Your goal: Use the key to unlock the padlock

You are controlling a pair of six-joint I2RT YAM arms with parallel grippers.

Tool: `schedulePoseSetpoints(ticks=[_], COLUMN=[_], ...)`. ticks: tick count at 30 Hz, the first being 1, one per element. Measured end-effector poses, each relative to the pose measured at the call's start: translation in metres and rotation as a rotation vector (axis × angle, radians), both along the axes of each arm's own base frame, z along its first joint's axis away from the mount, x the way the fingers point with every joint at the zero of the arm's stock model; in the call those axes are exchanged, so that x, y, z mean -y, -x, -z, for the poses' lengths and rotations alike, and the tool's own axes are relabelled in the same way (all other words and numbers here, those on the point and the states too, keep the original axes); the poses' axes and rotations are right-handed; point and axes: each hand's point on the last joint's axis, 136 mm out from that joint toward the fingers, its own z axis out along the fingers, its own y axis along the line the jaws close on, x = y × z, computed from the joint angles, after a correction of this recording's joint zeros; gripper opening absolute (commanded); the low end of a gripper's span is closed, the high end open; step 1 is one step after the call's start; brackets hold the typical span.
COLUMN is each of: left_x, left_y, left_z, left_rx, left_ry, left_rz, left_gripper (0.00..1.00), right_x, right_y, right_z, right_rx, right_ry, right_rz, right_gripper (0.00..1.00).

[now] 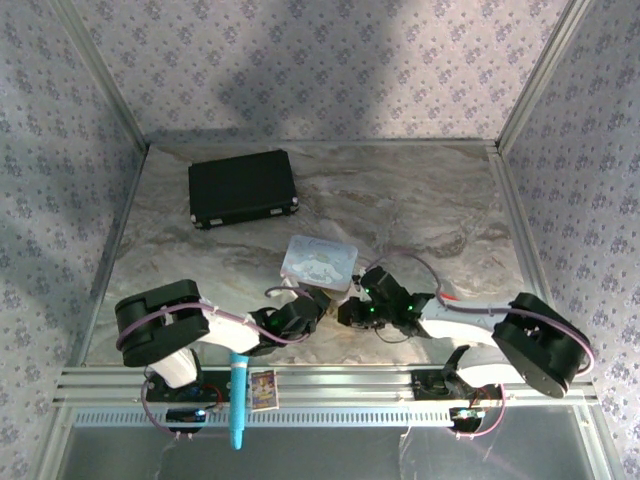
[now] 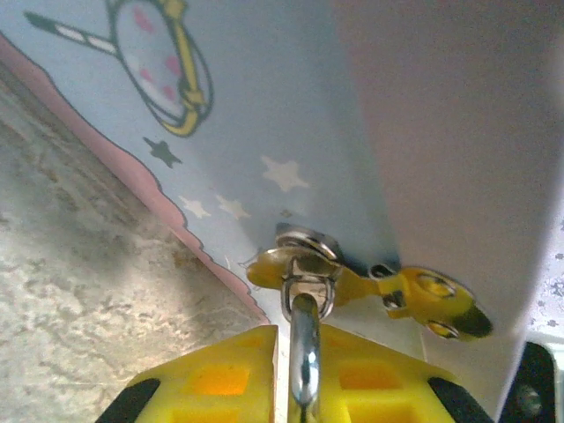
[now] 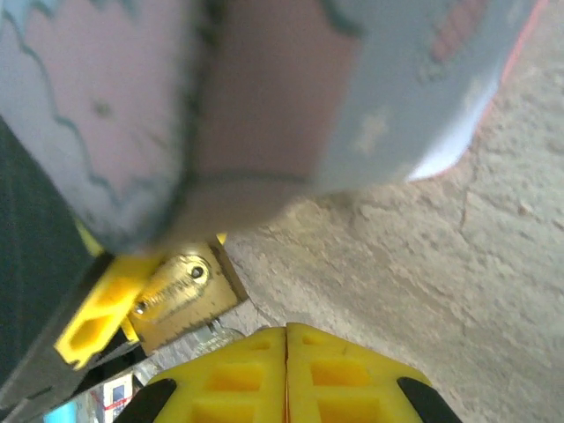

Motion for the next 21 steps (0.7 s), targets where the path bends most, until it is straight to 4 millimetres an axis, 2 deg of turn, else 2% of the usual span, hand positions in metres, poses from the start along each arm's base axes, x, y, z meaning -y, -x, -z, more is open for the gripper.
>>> schedulePoseSetpoints(ticks=[10,21], left_x=[0.0013,-0.0007], left_y=[-0.0011,-0.0018], left_z=[-0.0013,0.0019], left_rx=[-0.009,-0.010], left_ry=[0.017,0.004], left_rz=[0.001,-0.004], left_gripper=[0.00,0.00], right_x=[0.0011,-0.0039], right_y=[0.0013,-0.0021], right_z=[-0.0081,-0.0042], right_rx=[0.003,0.007], right_ry=[-0.040,-0.048], right_rz=[0.025,0.023], right_gripper=[0.25,0.20])
